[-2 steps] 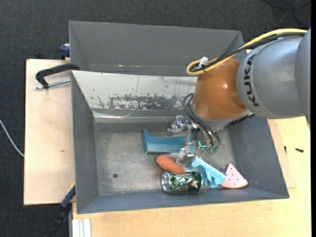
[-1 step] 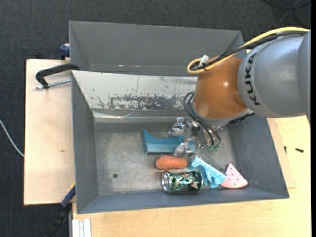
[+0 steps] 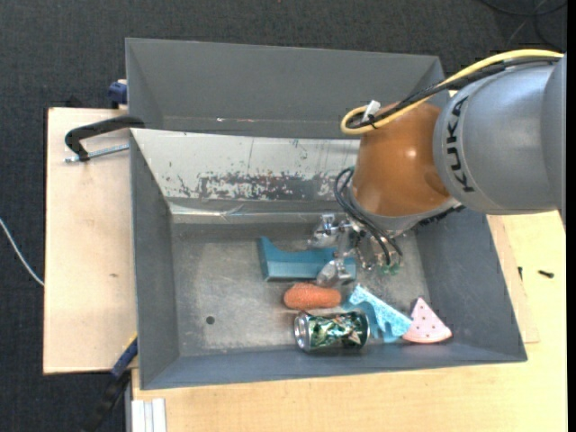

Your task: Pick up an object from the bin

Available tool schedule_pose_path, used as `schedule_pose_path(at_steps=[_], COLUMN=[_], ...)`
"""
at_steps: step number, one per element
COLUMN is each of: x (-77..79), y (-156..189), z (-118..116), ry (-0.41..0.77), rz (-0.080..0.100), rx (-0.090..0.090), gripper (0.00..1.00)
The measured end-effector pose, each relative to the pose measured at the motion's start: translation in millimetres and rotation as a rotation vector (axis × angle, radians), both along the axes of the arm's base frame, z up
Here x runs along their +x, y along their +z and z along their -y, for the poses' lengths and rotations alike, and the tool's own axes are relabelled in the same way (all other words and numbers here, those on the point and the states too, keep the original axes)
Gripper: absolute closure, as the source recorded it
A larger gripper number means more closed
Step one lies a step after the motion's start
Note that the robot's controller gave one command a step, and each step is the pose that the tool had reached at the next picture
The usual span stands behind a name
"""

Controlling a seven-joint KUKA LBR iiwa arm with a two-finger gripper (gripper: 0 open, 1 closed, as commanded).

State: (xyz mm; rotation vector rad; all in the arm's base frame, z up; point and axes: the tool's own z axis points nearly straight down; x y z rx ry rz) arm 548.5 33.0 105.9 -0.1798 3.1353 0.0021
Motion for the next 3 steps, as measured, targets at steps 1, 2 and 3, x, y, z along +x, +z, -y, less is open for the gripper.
schedule_pose_path(at_steps=[1, 2, 3], x=[2.0, -6.1, -7.7], y=[42, 89, 142], z=[-4, -9, -10], ry=[0.007, 0.007, 0.001], rz=[-0.01, -0.003, -0.007], rx=[-0.001, -0.001, -0.001], gripper=[1.0, 1.0, 1.0])
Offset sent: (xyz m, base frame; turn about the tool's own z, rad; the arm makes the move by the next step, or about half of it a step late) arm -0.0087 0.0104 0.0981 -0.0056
